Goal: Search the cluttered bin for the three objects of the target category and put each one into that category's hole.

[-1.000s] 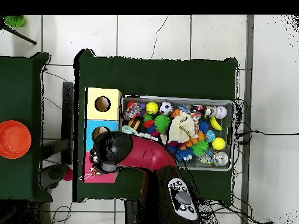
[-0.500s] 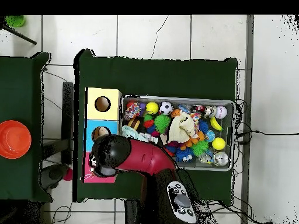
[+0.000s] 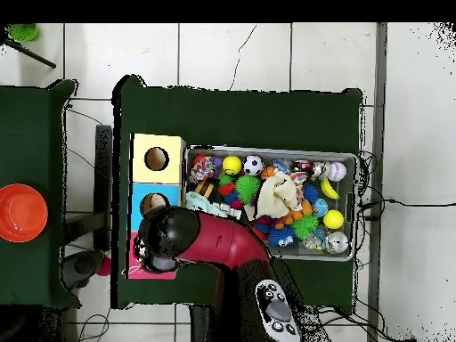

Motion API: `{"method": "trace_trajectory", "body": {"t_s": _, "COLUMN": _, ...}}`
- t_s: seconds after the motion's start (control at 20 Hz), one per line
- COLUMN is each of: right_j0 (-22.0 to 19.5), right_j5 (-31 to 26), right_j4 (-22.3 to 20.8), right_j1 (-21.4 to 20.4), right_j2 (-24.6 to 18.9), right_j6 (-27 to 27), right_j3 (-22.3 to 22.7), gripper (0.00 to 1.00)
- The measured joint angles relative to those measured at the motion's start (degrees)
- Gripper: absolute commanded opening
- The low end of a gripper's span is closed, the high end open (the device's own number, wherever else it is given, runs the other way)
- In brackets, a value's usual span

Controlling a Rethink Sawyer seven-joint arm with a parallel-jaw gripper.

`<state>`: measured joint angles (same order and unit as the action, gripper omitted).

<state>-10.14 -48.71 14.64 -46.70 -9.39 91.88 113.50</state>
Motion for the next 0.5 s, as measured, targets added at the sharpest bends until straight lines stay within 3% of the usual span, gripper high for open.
{"method": "trace_trajectory", "body": {"t_s": 0.5, "right_j0": 1.6, "right_j5": -0.05, "right_j4": -0.35, "right_j1": 0.43, "right_j2": 0.11, "right_j6": 0.0, "right_j3": -0.04, "gripper": 0.0}}
